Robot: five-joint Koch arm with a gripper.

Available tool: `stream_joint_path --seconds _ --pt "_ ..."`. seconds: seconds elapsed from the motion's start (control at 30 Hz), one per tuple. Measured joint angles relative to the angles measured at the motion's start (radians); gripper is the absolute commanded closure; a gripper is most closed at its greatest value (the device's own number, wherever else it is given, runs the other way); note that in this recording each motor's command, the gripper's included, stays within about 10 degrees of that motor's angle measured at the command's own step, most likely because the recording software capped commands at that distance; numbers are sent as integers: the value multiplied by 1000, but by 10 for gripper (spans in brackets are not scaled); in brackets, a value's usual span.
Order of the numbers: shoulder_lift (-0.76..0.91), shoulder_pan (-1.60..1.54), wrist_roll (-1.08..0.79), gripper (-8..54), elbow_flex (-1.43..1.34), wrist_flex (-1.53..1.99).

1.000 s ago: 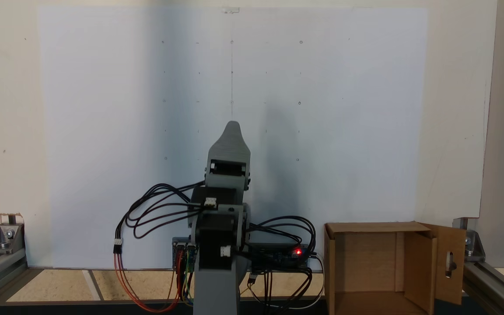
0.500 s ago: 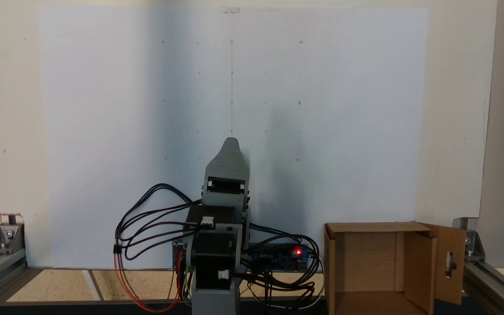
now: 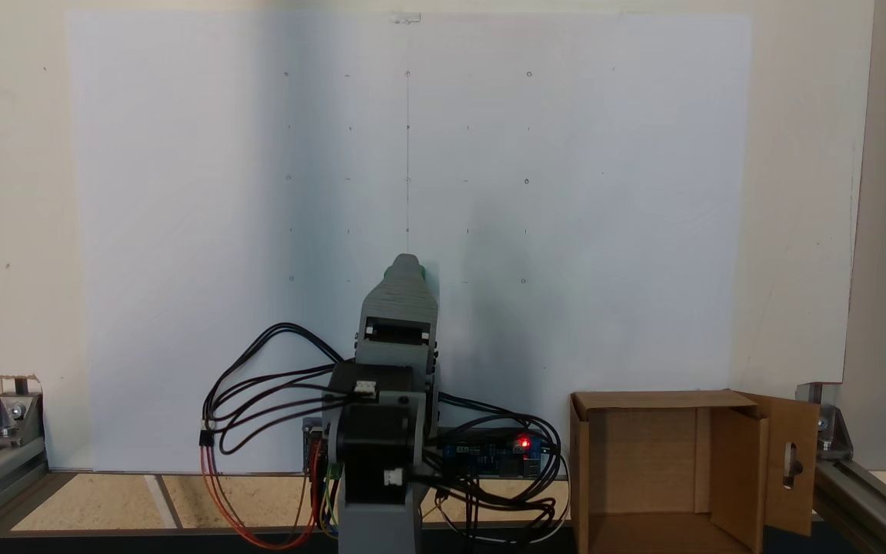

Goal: Grasp a green dice and put it in the bin.

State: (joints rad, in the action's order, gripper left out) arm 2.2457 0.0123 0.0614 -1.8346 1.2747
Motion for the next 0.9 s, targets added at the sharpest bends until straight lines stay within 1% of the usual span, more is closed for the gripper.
stream_joint_path --seconds 0.5,0.9 --pt "-2 -23 0 1 -144 0" --pt "-9 -35 -133 -2 -239 -138"
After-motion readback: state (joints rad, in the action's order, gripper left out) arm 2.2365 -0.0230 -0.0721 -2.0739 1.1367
